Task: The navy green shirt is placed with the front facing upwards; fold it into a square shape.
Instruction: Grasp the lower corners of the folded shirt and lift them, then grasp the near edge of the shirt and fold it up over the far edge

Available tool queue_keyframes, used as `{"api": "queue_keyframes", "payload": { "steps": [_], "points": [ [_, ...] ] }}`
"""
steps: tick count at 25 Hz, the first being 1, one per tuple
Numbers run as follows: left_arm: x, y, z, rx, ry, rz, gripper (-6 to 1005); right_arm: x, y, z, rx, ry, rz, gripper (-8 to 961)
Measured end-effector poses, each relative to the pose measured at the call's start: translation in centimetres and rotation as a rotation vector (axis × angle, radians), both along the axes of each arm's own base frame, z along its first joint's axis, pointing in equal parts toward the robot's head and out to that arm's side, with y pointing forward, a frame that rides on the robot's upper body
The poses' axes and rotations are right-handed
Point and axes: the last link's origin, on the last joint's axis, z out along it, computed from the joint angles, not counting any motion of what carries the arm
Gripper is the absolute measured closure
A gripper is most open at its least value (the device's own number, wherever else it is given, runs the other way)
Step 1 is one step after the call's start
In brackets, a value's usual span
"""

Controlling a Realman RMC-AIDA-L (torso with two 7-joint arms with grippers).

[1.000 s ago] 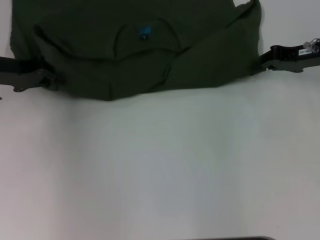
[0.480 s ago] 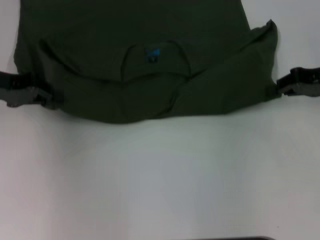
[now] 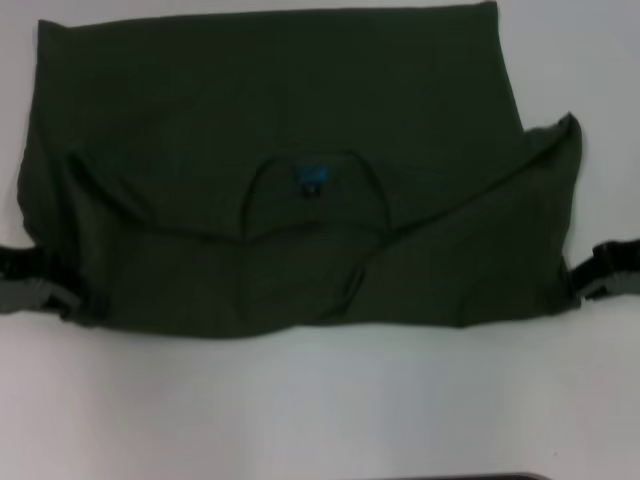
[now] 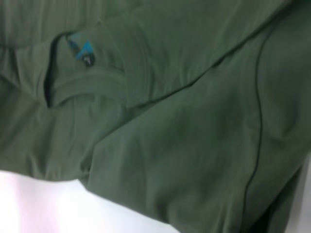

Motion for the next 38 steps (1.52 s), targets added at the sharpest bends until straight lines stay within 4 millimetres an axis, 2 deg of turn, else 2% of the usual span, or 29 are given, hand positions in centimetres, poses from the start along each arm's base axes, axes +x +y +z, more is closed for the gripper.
{"api": "queue_keyframes", "payload": {
  "steps": [9, 24, 32, 38],
  "points": [
    [-1.4, -2.0, 0.4, -0.071, 0.046, 0.031, 959, 0.2, -1.5, -0.1, -0.057, 0.029, -0.005, 885],
    [-3.8, -2.3, 1.9, -0.031, 0.164, 0.097, 959, 1.4, -1.8, 0.9, -0.065, -0.032, -0.014, 883],
    [-3.4, -2.3, 1.7, -0.038, 0.14, 0.066, 959, 0.1, -1.3, 0.4, -0.08, 0.008, 0.015, 884],
    [-1.9, -1.2, 3.1, 0.005, 0.049, 0.004, 958, -1.2, -0.4, 1.6, -0.044, 0.059, 0.064, 885]
  ]
}}
